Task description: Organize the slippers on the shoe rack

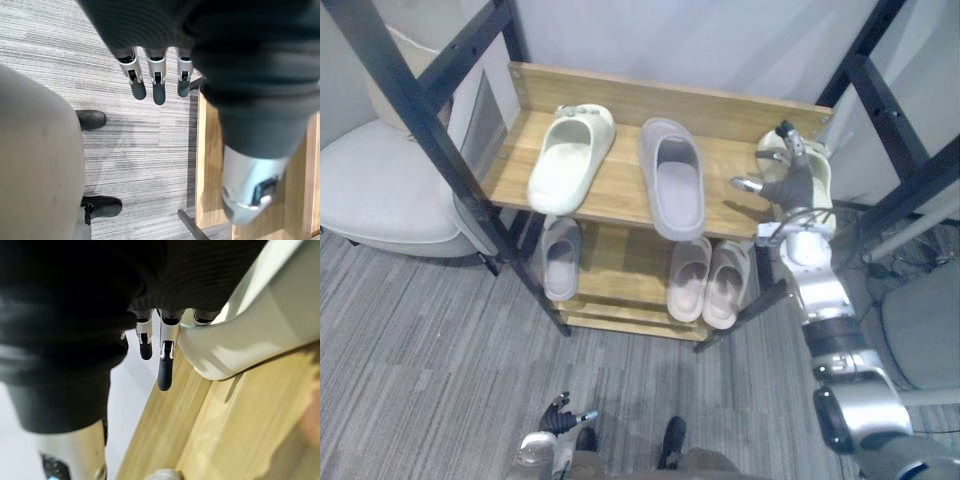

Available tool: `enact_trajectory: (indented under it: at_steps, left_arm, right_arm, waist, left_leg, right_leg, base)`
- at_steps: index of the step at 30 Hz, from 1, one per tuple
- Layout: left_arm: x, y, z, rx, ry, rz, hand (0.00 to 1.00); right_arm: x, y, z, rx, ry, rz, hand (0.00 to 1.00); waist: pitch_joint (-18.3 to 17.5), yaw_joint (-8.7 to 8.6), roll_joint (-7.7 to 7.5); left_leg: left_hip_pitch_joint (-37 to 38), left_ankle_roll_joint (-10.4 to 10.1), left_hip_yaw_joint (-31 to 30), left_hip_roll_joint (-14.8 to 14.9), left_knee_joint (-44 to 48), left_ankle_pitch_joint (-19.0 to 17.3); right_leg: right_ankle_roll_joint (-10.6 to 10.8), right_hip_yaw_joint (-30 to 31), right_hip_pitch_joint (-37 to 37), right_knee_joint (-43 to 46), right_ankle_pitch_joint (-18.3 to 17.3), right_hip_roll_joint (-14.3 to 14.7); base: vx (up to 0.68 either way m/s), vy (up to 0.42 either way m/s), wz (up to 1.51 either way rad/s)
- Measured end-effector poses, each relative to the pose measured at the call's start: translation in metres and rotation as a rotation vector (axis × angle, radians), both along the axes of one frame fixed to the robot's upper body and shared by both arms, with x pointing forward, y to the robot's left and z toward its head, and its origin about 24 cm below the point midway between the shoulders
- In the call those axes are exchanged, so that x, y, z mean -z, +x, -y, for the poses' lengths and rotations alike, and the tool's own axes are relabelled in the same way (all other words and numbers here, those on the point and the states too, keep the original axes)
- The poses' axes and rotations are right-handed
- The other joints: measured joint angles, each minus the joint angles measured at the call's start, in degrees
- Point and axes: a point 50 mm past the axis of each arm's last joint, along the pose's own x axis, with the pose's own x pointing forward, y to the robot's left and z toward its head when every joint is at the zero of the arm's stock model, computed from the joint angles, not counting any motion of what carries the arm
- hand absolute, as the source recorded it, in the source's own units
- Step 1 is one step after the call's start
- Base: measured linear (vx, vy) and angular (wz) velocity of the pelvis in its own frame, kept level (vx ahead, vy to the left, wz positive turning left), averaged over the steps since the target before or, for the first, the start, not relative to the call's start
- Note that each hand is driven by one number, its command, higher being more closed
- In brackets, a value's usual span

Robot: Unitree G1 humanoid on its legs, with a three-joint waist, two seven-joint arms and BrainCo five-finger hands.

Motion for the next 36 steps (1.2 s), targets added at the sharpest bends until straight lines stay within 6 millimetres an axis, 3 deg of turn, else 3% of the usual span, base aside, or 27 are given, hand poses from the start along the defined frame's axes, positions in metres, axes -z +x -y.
enact_trajectory:
  at_steps: [11, 17, 29, 36]
  left_arm:
    - [0.001, -0.002, 0.000, 0.000, -0.001, -0.019, 0.00]
    - [0.001, -0.002, 0.000, 0.002, -0.001, -0.019, 0.00]
    - [0.001, -0.002, 0.000, 0.002, -0.003, -0.019, 0.00]
    - [0.000, 0.000, -0.001, -0.006, -0.005, -0.010, 0.00]
  right_arm:
    - [0.017, -0.031, -0.009, -0.013, 0.041, 0.018, 0.00]
    - [0.017, -0.042, -0.026, -0.077, 0.053, 0.040, 0.00]
    - [0.011, -0.037, -0.026, -0.081, 0.038, 0.055, 0.00]
    - [-0.007, -0.006, -0.015, -0.024, -0.060, 0.032, 0.00]
  waist:
    - [-0.01, -0.32, 0.01]
    - [-0.03, -0.41, 0.03]
    - [-0.06, 0.05, 0.02]
    - [-0.22, 0.83, -0.30]
  left_leg:
    - [1.09, 0.00, -0.02, 0.15, 0.07, -0.05]
    - [1.07, -0.05, -0.23, 0.25, 0.10, 0.00]
    - [0.76, -0.11, -0.91, 0.12, 0.05, 0.07]
    - [-0.07, -0.20, -2.73, 0.06, -1.57, 1.74]
  right_leg:
    - [0.03, 0.00, 1.32, -0.02, -0.03, 0.08]
    - [0.03, -0.12, 1.40, -0.03, -0.03, 0.13]
    - [0.10, -0.89, 1.40, -0.01, -0.08, 0.03]
    - [0.06, -2.64, 0.70, 0.01, -0.05, -0.06]
  base:
    - [0.00, 0.001, 0.00]
    - [-0.02, 0.004, 0.00]
    - [0.00, 0.006, 0.02]
    - [-0.02, 0.002, 0.13]
